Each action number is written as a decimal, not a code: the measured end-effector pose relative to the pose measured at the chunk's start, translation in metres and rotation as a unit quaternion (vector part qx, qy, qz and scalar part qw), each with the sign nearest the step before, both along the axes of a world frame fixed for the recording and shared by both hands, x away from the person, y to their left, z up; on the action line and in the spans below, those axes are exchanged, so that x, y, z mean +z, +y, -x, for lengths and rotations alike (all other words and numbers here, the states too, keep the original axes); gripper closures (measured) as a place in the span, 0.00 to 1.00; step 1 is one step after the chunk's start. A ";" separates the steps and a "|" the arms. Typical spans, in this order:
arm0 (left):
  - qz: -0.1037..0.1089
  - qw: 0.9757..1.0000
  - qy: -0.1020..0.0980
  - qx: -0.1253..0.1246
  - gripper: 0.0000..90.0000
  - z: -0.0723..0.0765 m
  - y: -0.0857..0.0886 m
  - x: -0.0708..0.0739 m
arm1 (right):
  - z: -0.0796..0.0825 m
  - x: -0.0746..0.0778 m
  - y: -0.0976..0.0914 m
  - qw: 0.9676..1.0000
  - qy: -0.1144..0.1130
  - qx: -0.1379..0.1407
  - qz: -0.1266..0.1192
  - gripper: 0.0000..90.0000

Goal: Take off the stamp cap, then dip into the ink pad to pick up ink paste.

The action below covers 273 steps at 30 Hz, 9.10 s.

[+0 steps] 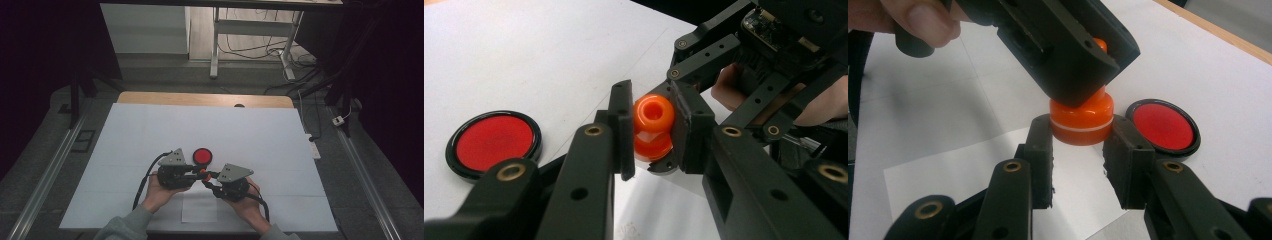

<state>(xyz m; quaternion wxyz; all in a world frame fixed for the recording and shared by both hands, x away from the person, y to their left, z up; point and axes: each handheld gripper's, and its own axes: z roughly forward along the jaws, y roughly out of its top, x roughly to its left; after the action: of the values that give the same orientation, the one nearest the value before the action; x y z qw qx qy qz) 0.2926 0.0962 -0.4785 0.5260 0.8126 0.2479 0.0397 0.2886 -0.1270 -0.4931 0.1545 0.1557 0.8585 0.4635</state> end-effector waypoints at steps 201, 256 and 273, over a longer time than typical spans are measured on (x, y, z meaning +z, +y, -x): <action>-0.034 0.997 0.002 0.066 0.81 -0.070 0.017 0.001 | 0.005 -0.004 -0.147 0.990 -0.009 -0.136 -0.037 0.72; -0.108 0.991 -0.002 0.080 0.81 -0.097 -0.010 -0.049 | 0.006 -0.005 -0.149 0.990 -0.009 -0.139 -0.037 0.72; -0.119 0.989 -0.024 0.085 0.81 -0.092 -0.013 -0.051 | 0.006 -0.003 -0.149 0.989 -0.010 -0.139 -0.043 0.72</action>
<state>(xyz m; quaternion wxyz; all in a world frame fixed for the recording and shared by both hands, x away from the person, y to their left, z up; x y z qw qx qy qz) 0.3848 0.0832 -0.5298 0.4256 0.8444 0.2970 0.1327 0.2821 -0.2763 -0.4965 0.2193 0.2749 0.8063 0.4757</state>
